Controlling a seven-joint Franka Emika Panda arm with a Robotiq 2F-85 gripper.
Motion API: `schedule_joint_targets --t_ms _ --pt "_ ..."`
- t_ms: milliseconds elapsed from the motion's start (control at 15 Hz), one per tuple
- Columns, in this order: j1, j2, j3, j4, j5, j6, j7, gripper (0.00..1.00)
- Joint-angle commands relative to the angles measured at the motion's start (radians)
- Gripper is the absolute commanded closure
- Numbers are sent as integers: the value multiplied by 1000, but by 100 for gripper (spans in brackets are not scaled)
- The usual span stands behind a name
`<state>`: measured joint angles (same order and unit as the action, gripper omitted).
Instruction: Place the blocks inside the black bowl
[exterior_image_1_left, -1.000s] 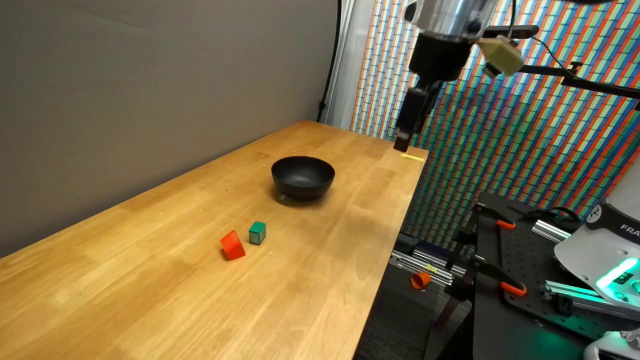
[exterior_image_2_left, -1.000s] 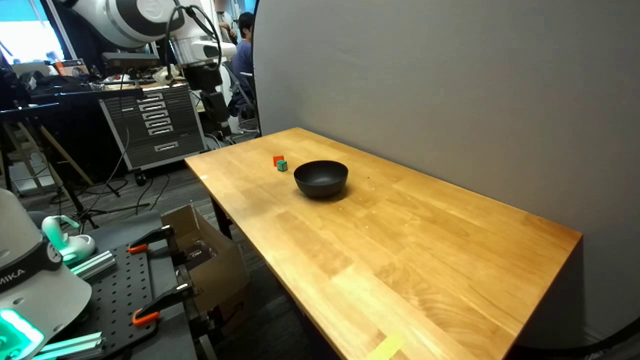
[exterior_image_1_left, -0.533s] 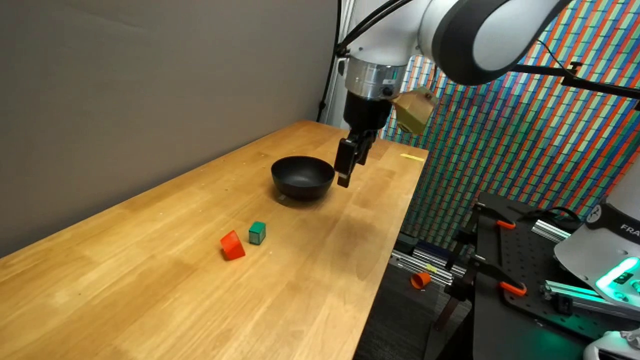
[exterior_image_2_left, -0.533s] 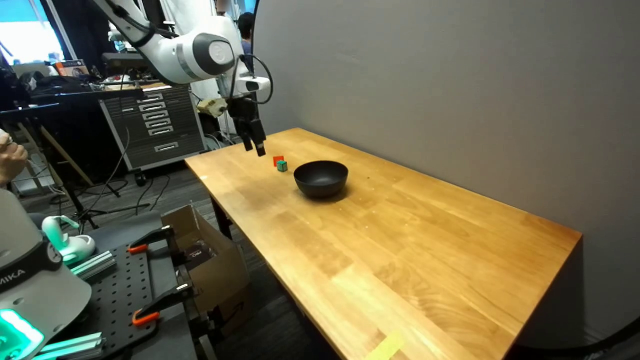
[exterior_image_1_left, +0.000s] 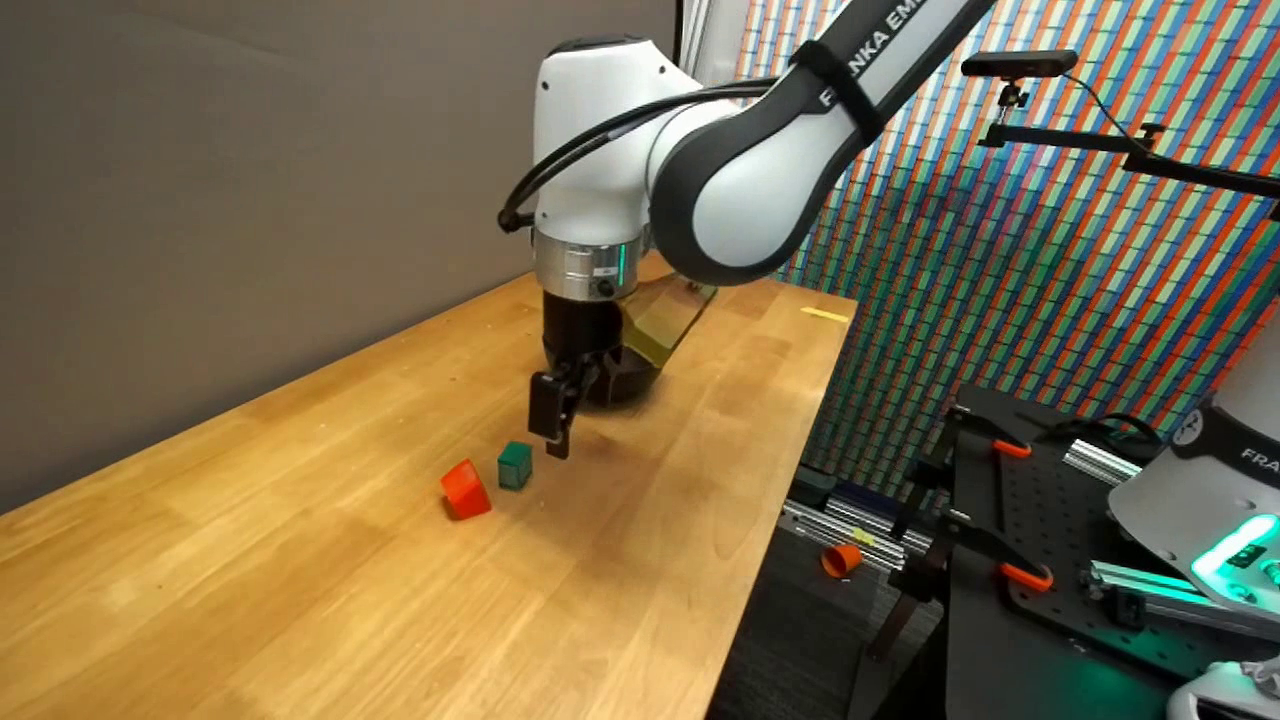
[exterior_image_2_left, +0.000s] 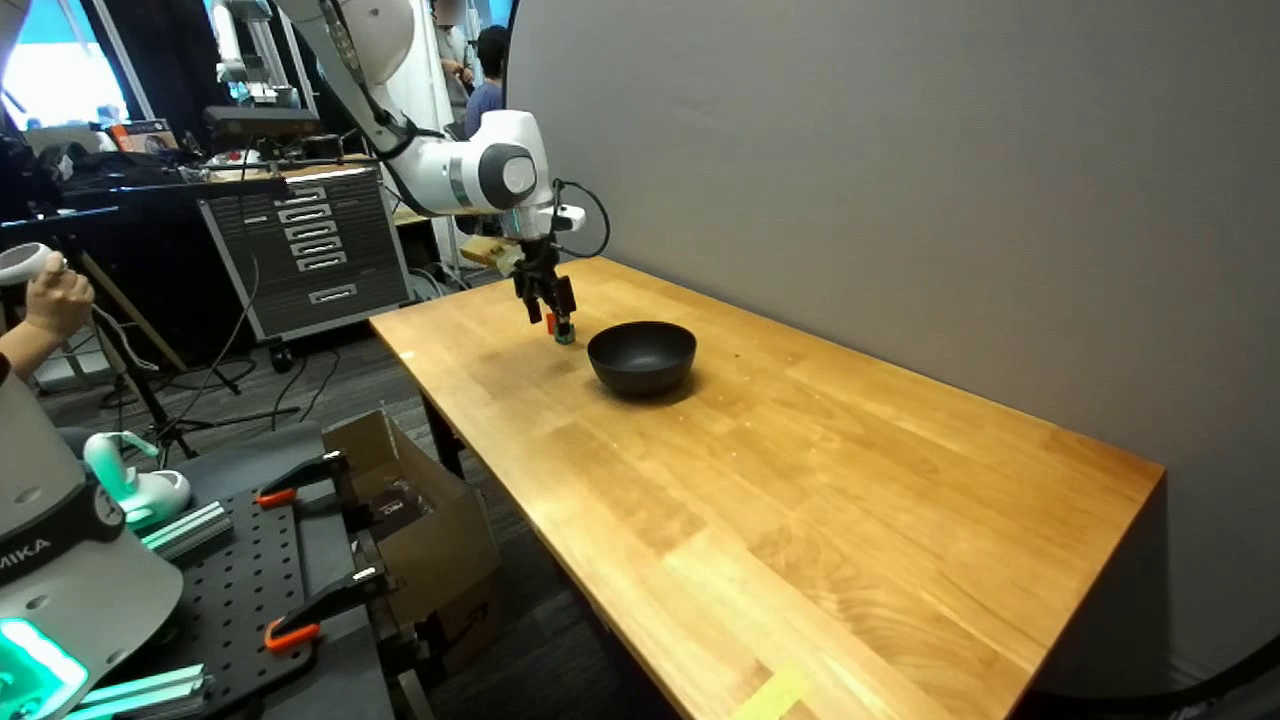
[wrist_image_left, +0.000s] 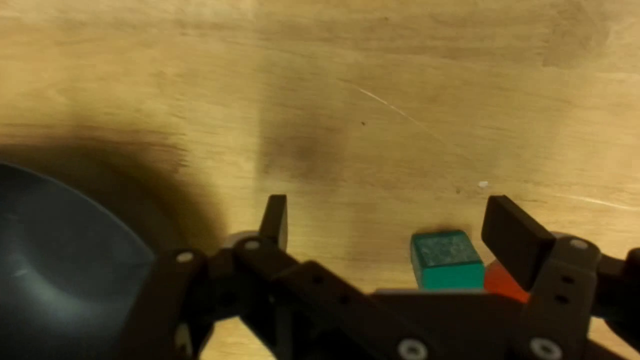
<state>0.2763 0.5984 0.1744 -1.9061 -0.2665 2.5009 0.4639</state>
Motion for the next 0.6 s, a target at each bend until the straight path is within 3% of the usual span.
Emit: schedule_joint_targets --t_ms 0,267,333,400,533 --pt "60 152 -35 225 68 -57 -93 0" --pt "88 231 -60 342 94 -87 -132 0" --pt "94 240 -66 361 89 -96 -138 25" --pt "94 247 -71 371 89 -100 -144 26" --pt "92 252 -71 382 96 -108 -153 42"
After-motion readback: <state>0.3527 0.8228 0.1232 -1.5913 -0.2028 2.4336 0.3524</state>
